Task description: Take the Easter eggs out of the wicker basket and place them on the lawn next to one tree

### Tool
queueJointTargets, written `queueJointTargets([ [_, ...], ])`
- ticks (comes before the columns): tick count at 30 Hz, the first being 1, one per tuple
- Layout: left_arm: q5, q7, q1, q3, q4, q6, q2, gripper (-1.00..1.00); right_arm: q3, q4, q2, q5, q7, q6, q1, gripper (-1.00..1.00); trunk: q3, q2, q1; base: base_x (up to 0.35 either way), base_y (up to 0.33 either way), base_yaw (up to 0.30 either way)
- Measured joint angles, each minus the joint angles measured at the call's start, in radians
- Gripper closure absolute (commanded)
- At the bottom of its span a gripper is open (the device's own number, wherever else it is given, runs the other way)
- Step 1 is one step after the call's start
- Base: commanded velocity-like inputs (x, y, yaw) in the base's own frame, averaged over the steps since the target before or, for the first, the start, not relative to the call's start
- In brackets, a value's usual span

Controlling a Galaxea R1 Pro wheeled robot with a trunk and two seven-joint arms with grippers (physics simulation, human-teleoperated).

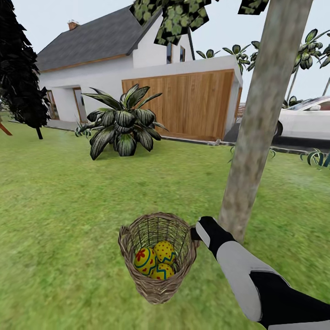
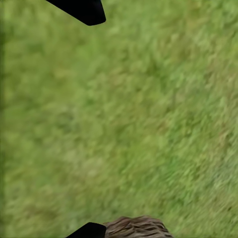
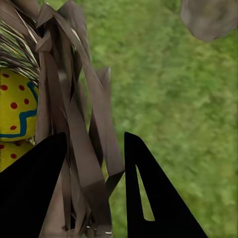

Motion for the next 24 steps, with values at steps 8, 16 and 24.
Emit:
queueJointTargets([
  [8,-0.002,0.000,0.000,0.000,0.000,0.000,0.000,-1.00,-0.001,0.000,0.000,-0.001,0.000,0.000,0.000,1.00,-0.025,-0.056,0.031,0.000,0.000,0.000],
  [16,-0.005,-0.003,0.000,-0.001,0.000,0.000,0.000,-1.00,0.000,0.000,0.000,-0.001,0.000,0.000,0.000,1.00,-0.050,-0.112,0.061,0.000,0.000,0.000],
  [24,-0.005,-0.003,0.000,-0.002,0.001,0.000,0.000,-1.00,0.000,0.000,0.000,-0.001,0.001,0.000,0.000,1.00,-0.075,-0.168,0.092,0.000,0.000,0.000],
])
